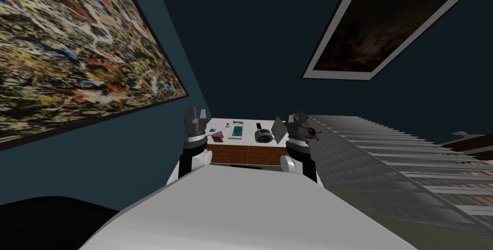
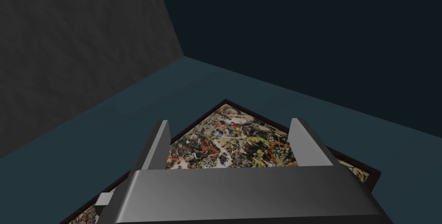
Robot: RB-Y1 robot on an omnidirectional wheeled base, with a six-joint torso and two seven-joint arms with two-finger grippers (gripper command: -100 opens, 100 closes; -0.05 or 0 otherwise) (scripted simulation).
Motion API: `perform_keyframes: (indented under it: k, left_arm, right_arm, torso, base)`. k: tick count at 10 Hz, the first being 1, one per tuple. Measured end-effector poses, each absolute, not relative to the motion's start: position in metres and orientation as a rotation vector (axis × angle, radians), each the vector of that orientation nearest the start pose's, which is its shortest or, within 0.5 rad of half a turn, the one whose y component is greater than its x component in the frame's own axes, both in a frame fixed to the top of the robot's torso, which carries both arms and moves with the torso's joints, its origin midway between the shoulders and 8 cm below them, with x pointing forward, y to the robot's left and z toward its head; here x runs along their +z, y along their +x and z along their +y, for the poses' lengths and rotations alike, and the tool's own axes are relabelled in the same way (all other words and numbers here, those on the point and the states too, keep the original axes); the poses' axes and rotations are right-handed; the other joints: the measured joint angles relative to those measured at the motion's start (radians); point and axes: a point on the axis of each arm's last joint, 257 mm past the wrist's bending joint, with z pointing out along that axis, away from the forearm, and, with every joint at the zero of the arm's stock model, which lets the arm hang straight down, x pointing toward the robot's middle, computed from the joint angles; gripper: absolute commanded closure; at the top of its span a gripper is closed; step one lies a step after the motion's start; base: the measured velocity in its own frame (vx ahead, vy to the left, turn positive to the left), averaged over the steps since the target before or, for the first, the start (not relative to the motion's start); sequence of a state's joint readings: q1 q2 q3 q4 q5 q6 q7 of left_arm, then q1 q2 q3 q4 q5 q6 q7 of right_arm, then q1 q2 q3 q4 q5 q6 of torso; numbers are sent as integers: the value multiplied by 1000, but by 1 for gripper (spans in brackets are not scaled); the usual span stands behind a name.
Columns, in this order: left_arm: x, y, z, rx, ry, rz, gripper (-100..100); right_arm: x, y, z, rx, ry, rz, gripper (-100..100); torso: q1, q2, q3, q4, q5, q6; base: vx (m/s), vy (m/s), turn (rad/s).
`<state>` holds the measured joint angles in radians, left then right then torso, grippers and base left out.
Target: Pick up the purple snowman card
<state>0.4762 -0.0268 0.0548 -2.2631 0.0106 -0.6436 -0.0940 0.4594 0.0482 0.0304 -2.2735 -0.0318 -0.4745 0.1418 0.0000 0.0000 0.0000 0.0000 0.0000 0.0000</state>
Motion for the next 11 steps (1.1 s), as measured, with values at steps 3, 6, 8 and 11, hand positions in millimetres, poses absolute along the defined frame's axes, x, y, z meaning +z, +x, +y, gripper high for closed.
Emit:
perform_keyframes:
  k: [3,6,8,11]
  left_arm:
    - [42,334,289,-1231,-554,572,-100]
    - [29,348,285,-1255,-599,636,-100]
    - [24,356,283,-1267,-626,669,-100]
    - [14,367,281,-1282,-672,718,-100]
  right_arm:
    - [30,353,-274,1237,660,587,0]
    - [30,353,-274,1237,660,587,0]
    - [30,353,-274,1237,660,587,0]
    - [30,353,-274,1237,660,587,0]
  torso:
    - [-1,2,1,0,0,0]
    - [0,1,1,0,0,0]
    - [0,1,1,0,0,0]
    - [0,1,1,0,0,0]
  base:
    - [-29,-19,9]
    - [-19,-7,4]
    - [-16,-6,5]
    - [-20,-7,5]
